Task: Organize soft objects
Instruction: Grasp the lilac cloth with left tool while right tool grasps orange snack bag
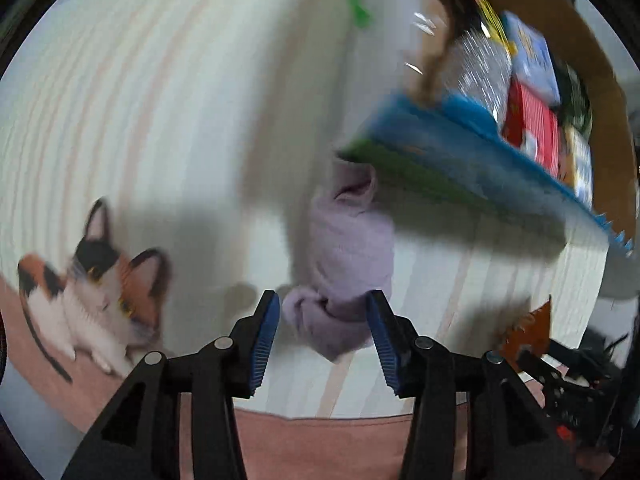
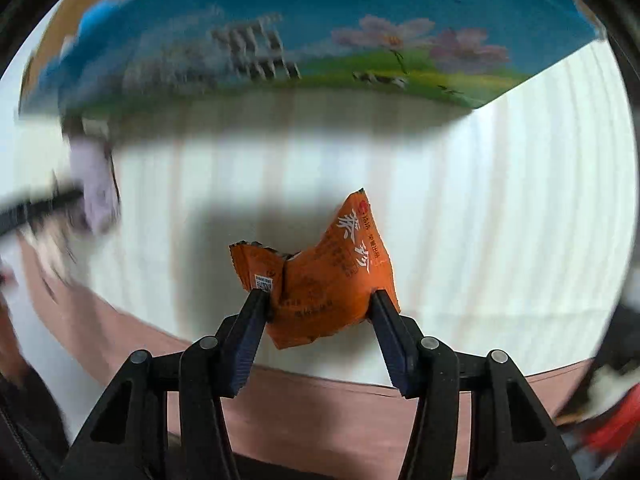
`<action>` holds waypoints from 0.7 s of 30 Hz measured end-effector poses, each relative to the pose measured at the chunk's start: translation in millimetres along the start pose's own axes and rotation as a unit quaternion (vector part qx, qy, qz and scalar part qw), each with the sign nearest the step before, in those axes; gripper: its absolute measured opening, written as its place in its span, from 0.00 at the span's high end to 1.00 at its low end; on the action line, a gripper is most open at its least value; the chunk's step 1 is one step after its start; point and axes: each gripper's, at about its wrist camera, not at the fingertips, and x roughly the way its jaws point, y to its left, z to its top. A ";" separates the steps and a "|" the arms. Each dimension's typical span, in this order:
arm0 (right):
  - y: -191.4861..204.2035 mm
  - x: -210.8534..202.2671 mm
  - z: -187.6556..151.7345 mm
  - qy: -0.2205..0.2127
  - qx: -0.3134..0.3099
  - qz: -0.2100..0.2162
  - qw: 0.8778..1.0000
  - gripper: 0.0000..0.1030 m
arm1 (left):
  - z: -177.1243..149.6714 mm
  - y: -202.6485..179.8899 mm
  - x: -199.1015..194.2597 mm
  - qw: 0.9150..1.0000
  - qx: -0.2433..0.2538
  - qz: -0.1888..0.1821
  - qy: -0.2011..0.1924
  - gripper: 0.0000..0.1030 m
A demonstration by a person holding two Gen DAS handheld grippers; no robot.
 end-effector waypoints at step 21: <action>-90.8 29.9 -44.7 -0.017 0.346 0.223 0.911 0.33 | -71.4 -12.9 24.3 0.997 0.056 0.030 0.038 0.65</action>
